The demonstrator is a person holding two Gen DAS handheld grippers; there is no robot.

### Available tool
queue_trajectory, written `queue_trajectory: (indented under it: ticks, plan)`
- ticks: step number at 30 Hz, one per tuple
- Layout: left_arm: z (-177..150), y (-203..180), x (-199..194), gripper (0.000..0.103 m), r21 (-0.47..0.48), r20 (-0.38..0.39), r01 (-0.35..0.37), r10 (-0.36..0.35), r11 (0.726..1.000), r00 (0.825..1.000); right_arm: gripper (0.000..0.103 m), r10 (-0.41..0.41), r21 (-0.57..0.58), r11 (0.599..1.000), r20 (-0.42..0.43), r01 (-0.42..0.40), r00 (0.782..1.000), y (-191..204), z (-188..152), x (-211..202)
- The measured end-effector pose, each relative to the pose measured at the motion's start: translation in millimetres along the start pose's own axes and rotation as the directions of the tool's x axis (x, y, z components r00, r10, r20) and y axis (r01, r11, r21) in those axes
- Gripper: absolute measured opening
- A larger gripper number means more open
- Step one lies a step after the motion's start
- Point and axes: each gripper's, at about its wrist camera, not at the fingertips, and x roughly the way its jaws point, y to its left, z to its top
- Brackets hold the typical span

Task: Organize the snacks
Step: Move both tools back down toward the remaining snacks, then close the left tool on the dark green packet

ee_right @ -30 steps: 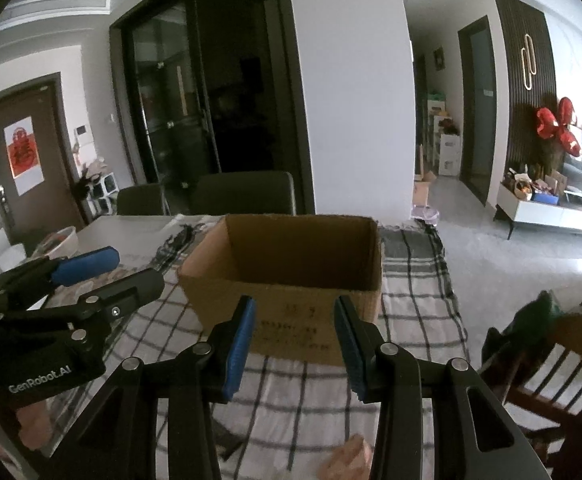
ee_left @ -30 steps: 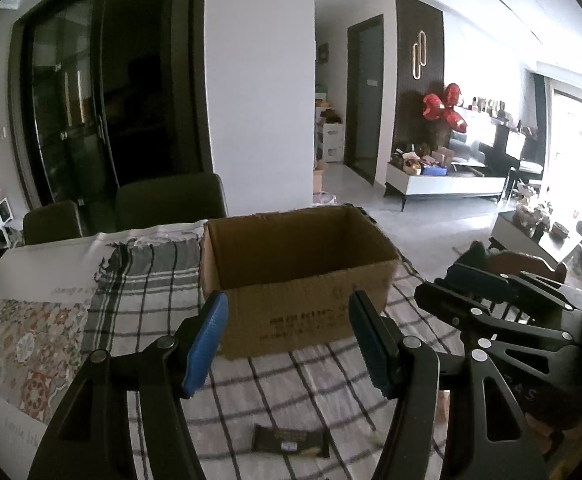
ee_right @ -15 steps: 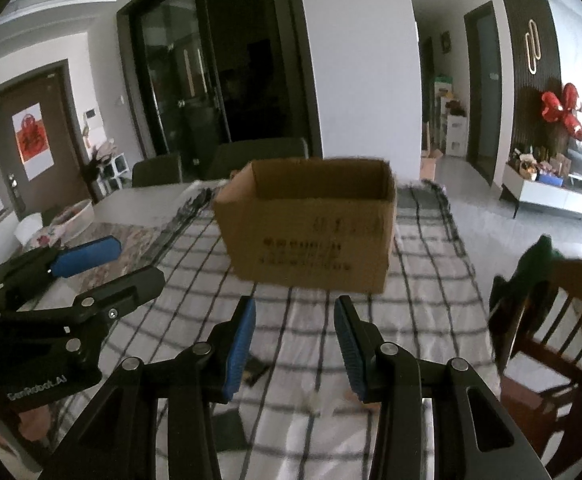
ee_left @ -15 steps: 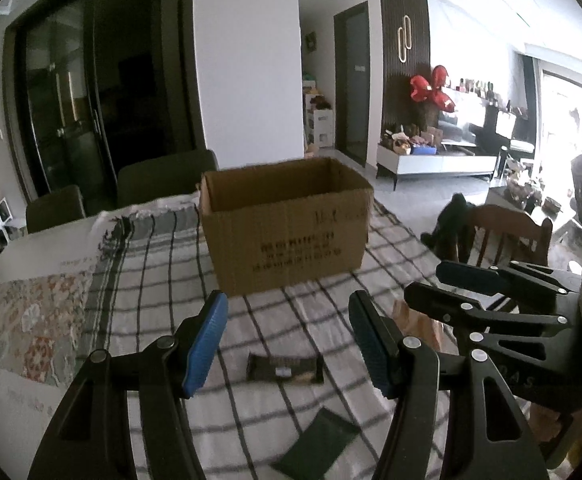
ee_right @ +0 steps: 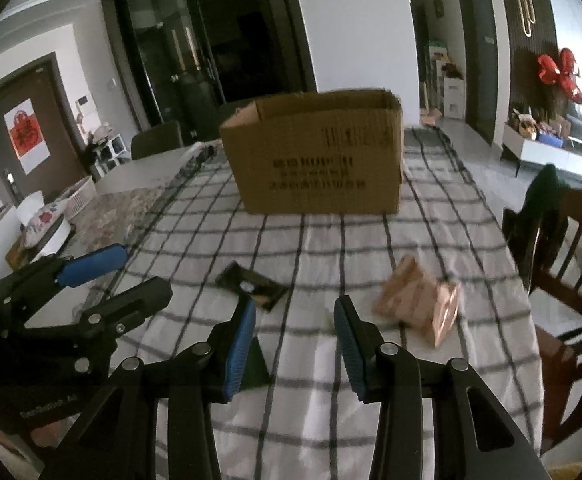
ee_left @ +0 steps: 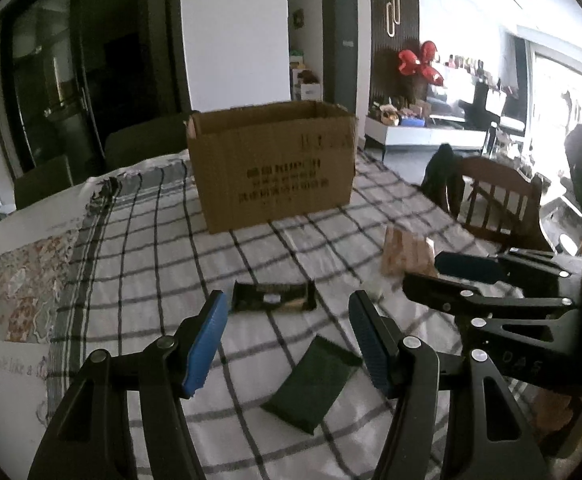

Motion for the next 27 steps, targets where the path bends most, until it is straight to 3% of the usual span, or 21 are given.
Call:
queue_trajectory:
  ticks: [7,13,27]
  plan:
    - [-29.7,-7.3,13.9,0.063,0.048,-0.074,0.048,-0.045,0.998,0.996,0.042,-0.019,-0.013,1.0,-0.069,0.018,0.997,3.6,-27.9,6.1]
    - [-45.3,-6.0,30.9,0.068,0.032,-0.137,0.119,-0.114,0.992,0.984,0.042,-0.021,0.007,1.0,-0.128,0.022,0.992,5.4,-43.0,14.1]
    - [-57.9,-5.5,73.0,0.07,0.061,-0.229,0.143,-0.125,0.988,0.965,0.042,-0.083,-0.003,0.996,-0.194,0.084,0.978,4.5,-54.0,32.5]
